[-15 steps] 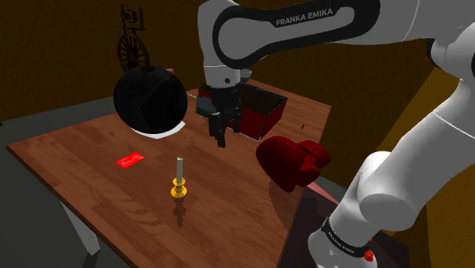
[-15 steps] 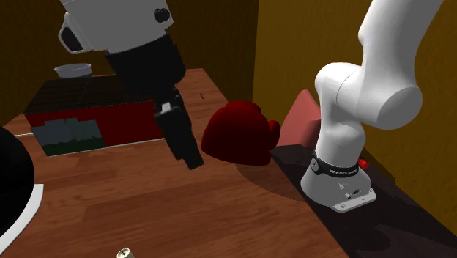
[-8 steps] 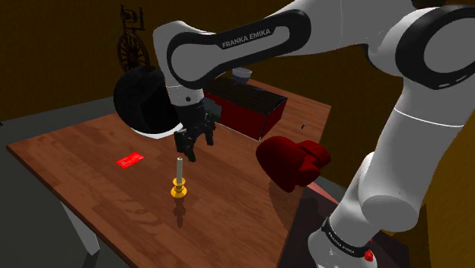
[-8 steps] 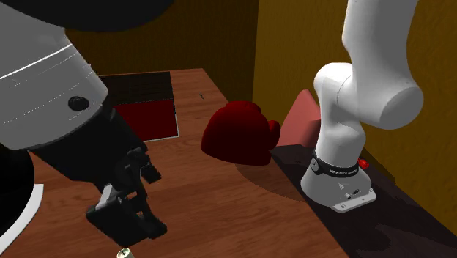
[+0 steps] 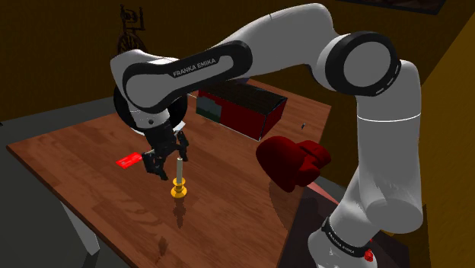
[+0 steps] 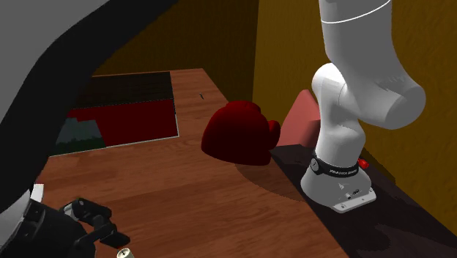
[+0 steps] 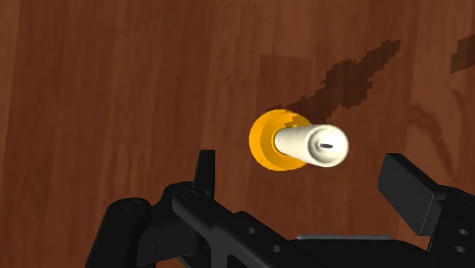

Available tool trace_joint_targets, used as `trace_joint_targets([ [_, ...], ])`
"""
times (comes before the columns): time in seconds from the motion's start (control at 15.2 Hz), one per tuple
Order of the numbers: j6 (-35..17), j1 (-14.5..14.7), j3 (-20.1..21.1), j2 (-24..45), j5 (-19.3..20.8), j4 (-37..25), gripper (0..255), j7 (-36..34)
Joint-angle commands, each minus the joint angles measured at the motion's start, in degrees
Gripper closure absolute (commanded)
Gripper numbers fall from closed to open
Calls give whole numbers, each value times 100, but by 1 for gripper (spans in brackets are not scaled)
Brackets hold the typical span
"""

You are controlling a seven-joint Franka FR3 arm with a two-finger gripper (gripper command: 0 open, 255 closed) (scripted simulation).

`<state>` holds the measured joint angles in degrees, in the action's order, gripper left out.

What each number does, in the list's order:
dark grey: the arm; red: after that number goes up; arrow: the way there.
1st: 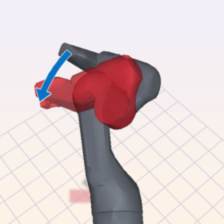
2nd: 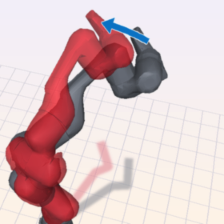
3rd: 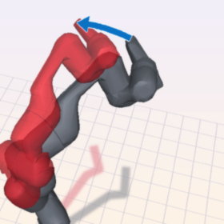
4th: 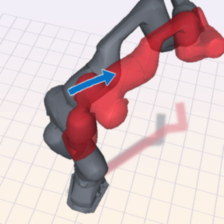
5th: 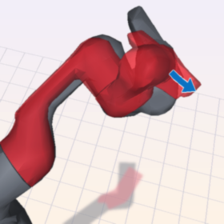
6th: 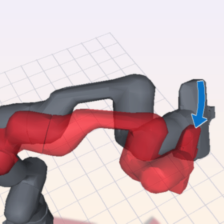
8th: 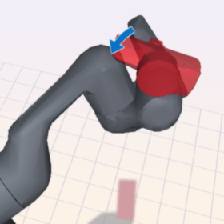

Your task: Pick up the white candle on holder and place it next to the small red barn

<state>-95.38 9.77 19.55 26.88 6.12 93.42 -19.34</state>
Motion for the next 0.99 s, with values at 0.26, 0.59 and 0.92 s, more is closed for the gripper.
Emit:
trace_joint_targets([
  [0.26,-304,50,-19,220,58,147,0,-70],
  [0.59,-505,36,-23,210,65,358,0,-76],
  [0.92,-504,36,-23,210,65,358,0,-76],
])
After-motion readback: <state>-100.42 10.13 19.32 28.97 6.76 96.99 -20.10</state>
